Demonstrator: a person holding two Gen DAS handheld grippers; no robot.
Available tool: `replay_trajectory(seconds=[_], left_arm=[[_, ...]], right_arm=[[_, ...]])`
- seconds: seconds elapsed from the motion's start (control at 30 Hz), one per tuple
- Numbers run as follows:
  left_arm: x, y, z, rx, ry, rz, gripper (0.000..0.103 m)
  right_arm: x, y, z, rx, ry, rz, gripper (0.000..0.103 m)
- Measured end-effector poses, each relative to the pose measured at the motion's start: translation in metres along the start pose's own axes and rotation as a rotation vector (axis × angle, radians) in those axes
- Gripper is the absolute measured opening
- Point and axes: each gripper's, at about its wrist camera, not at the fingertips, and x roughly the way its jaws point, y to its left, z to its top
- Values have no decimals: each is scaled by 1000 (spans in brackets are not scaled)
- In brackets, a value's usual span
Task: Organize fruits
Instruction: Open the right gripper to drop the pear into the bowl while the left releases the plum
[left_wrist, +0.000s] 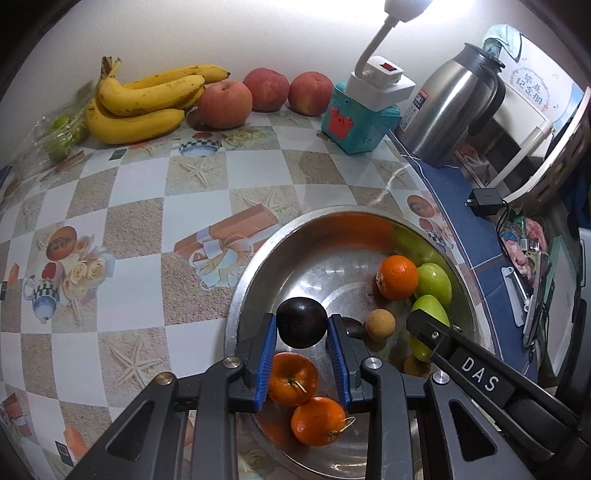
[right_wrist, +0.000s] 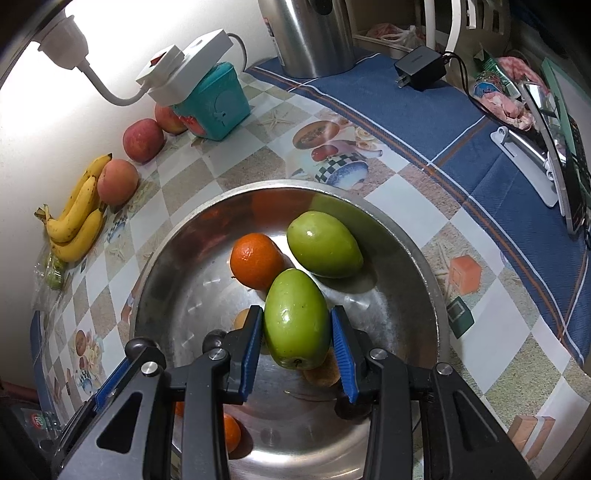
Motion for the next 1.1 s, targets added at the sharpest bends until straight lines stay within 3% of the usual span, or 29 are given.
replay_trajectory(seconds=[0.23,0.4,0.63,0.83,0.97,1.03,1.1], left_arm=[[2,-1,0,-1,14,-9,33],[-2,-2,1,1,6,-8,44],[-12,2,5,-16,-13,0,44],[-23,18,10,-89,-34,54,44],[-29,40,11,-187,-17,168,45],[-29,55,9,-251,2,206,48],[-30,69,6,-315,18,229,61]], right_arm=[[3,0,-1,-1,11,-7,39],[-3,2,1,-14,-17,-8,39],[-13,3,4,-16,-45,6,39],[-17,6,5,-20,-56,11,39],[-17,10,4,-37,-53,17,39],[-17,15,3,-56,-51,28,39],[-16,20,2,-75,-48,38,39]])
